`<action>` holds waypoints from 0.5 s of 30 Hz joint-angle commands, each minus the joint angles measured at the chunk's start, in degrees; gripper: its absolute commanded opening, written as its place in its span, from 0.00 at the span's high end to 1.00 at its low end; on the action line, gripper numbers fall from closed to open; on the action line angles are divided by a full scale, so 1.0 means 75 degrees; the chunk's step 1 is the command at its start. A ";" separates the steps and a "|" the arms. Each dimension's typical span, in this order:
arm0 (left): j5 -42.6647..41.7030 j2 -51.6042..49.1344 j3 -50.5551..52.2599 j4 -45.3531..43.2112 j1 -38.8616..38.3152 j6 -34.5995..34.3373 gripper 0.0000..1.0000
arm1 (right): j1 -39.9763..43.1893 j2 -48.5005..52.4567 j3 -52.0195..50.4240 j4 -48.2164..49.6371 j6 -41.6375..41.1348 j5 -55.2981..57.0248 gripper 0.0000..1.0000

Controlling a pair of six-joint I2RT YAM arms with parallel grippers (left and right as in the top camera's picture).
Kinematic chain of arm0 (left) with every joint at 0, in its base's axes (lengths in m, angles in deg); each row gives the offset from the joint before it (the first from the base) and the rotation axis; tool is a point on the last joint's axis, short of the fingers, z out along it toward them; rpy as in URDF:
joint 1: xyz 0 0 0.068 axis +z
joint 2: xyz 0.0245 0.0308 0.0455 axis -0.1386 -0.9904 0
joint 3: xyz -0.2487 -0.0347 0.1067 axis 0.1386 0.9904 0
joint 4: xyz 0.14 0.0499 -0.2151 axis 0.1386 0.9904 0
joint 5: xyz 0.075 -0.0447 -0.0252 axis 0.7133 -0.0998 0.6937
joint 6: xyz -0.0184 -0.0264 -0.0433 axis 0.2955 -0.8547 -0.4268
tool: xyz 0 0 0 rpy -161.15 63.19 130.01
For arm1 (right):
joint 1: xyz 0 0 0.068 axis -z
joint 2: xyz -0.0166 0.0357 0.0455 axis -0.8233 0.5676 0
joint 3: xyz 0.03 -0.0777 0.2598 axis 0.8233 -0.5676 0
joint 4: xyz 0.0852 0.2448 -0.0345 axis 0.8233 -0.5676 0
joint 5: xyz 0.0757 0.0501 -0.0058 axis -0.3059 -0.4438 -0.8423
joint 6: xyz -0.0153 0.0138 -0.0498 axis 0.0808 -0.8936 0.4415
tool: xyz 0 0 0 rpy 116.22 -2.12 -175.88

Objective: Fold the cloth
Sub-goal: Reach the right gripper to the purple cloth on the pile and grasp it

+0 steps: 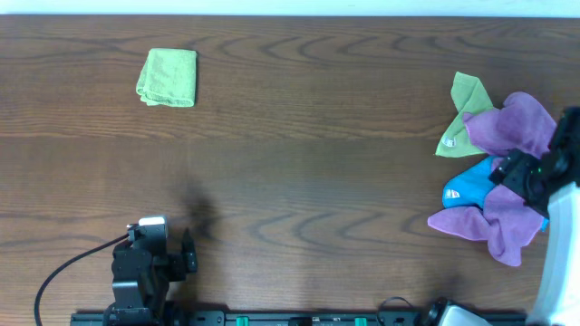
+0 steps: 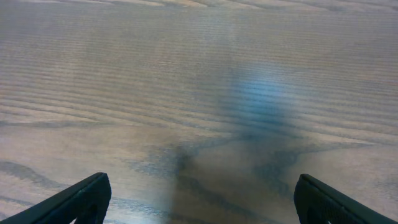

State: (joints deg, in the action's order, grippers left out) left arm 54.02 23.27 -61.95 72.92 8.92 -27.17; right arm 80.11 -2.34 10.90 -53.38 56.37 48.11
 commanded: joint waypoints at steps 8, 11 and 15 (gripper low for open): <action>0.0090 0.0050 0.0085 0.0364 -0.0035 0.0198 0.05 | 0.0055 0.0985 0.0099 0.0915 0.1116 0.0050 0.01; 0.0090 0.0050 0.0085 0.0364 -0.0035 0.0198 0.05 | 0.0058 0.1078 0.0096 0.1346 0.1306 0.0017 0.01; 0.0090 0.0050 0.0085 0.0364 -0.0035 0.0198 0.05 | 0.0108 0.1323 0.0096 0.1760 0.1676 -0.0530 0.01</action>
State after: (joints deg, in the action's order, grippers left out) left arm 54.02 23.27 -61.95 72.92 8.92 -27.17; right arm 80.22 6.14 10.92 -40.83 65.79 46.91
